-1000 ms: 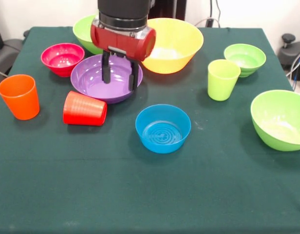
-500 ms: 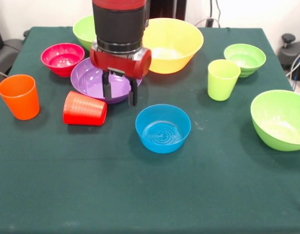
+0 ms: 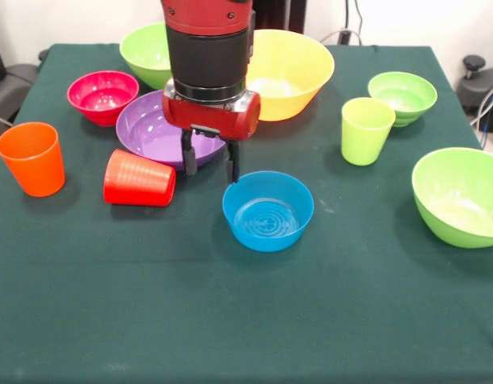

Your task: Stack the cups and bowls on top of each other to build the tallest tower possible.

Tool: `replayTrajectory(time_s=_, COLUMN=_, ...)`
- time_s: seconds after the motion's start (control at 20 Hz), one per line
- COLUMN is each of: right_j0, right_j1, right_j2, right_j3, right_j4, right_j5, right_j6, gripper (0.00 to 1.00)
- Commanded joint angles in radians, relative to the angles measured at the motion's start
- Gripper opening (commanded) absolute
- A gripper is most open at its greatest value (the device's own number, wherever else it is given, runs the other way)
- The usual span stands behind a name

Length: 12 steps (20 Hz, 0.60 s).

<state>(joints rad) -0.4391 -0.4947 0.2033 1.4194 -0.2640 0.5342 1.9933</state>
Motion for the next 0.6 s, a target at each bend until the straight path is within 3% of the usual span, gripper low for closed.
replayTrajectory(time_s=0.05, right_j0=-0.006, right_j1=0.045, right_j2=0.112, right_j3=-0.026, right_j4=-0.085, right_j5=0.002, right_j6=-0.177, gripper=1.00)
replayTrajectory(time_s=0.3, right_j0=-0.019, right_j1=0.018, right_j2=0.114, right_j3=-0.003, right_j4=-0.092, right_j5=0.030, right_j6=-0.170, gripper=1.00)
replayTrajectory(time_s=0.6, right_j0=-0.025, right_j1=-0.126, right_j2=0.069, right_j3=0.061, right_j4=-0.085, right_j5=0.149, right_j6=-0.179, gripper=1.00)
